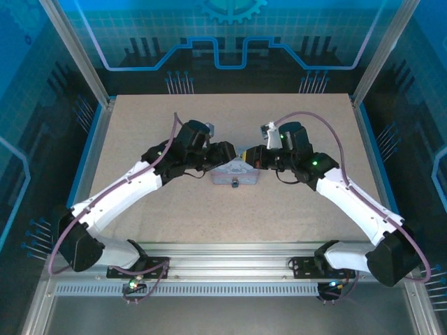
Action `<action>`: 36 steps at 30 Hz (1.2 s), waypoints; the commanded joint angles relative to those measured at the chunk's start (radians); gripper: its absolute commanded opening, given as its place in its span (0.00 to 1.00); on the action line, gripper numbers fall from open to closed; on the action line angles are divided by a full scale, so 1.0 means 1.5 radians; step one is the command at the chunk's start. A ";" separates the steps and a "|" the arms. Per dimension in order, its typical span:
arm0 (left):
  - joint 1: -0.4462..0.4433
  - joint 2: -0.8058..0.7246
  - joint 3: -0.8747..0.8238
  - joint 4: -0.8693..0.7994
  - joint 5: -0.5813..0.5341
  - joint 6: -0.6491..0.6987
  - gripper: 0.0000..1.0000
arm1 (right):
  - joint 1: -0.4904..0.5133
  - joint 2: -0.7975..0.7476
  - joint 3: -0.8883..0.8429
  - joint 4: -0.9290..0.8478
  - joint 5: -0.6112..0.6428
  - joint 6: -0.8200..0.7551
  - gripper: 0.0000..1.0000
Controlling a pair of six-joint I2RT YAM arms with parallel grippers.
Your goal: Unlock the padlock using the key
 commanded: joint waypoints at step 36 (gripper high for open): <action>0.029 -0.091 -0.353 0.669 0.120 -0.430 0.99 | 0.056 0.103 0.071 0.041 -0.058 0.079 0.00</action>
